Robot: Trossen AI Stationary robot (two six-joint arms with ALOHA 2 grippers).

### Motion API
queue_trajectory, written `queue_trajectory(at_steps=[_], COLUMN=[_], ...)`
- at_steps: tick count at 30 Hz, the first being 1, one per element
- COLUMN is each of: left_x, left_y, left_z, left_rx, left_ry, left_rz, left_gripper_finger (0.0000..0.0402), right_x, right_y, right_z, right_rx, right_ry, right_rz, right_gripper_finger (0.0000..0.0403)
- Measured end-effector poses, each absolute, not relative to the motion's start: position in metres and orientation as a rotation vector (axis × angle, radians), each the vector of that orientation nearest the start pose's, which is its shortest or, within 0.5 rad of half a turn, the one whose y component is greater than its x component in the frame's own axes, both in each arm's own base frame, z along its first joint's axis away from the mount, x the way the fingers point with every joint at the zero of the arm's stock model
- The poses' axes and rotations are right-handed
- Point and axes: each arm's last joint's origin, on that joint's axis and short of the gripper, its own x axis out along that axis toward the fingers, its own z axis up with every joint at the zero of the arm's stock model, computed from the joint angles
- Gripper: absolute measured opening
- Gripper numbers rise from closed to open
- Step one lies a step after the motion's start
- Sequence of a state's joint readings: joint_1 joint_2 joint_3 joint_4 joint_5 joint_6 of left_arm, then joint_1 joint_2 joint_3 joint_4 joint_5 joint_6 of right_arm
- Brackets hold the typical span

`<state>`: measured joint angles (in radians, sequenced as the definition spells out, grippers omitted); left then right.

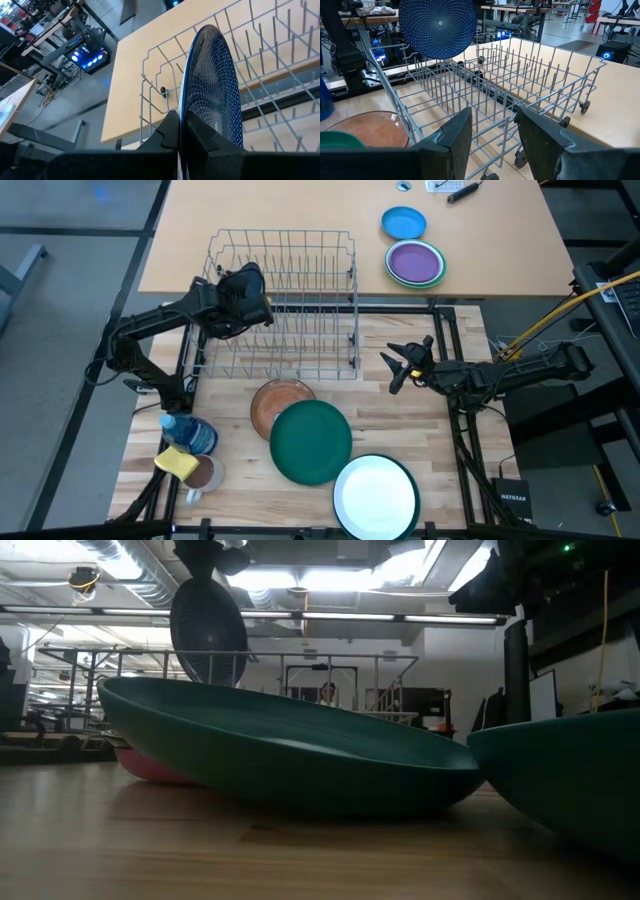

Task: Sort dishes
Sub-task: Put the blue plate on the dish rack

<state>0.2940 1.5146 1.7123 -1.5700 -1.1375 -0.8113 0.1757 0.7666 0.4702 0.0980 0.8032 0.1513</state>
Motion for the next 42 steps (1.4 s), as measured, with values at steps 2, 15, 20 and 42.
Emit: queue_trajectory(at_steps=[2, 15, 20, 42], left_x=[0.23, 0.225, 0.226, 0.242], left_y=[0.099, 0.11, 0.109, 0.11], left_z=[0.396, 0.395, 0.393, 0.359], left_rx=[0.019, -0.027, -0.045, -0.15], left_ry=[0.755, 0.773, 0.797, 0.922], left_rz=[1.596, 1.624, 1.603, 1.556], left_gripper_finger=[0.0, 0.0, 0.0, 0.0], right_x=[0.169, 0.168, 0.168, 0.168], right_y=[0.009, 0.009, 0.009, 0.009], right_z=[0.255, 0.251, 0.251, 0.25], right_rx=[0.05, 0.03, 0.026, 0.024], right_ry=[0.133, 0.17, 0.179, 0.182], right_rz=[-0.637, -0.637, -0.636, -0.634], right_gripper_finger=[0.0163, 0.0163, 0.0163, 0.0163])
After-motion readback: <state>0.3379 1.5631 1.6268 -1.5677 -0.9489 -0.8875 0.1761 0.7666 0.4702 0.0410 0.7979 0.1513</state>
